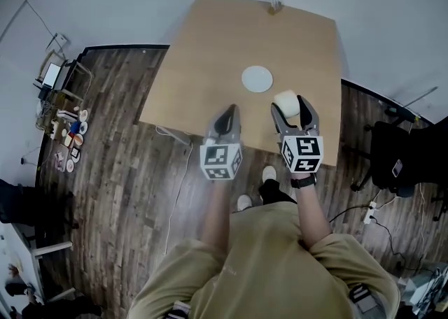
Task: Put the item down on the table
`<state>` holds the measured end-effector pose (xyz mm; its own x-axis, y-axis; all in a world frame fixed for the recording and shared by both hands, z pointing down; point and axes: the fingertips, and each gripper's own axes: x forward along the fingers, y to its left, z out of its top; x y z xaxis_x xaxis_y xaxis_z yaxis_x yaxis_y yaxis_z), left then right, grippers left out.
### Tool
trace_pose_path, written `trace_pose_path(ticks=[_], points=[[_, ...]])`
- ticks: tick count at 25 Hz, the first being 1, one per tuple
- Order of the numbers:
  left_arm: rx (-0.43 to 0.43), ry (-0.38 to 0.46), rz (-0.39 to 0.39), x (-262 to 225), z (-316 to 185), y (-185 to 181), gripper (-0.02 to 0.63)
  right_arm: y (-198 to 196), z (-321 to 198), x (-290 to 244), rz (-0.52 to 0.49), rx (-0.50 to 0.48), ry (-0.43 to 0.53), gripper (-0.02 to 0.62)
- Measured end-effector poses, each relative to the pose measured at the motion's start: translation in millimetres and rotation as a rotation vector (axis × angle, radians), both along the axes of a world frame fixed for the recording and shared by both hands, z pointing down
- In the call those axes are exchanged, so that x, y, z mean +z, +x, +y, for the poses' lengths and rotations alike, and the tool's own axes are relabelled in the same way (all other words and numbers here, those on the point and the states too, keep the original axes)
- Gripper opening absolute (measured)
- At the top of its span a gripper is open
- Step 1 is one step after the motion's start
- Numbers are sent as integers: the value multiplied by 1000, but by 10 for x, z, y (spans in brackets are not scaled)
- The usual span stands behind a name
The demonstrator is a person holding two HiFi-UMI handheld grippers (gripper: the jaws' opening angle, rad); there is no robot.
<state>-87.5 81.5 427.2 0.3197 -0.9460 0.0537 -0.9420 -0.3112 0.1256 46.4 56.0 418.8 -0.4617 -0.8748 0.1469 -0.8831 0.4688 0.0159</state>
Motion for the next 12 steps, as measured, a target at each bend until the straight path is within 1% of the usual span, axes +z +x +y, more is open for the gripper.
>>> trace_pose_path(ticks=[4,7,9,12], points=[[-23,-12,2,77,-310,-97,2,-36,-352,125,-10,7,-26,322],[-35,-16,-20,98,-614,-160,2,-123,-750,217,-31,-5,-47,322],[-39,-6,-44,21,-836,-149,2,-140,-1062,179,-63,-7,-55,322],[-70,18,-69,-182,-1196,-170,2,-228,-1495,-27,-98,-44,-28,322]])
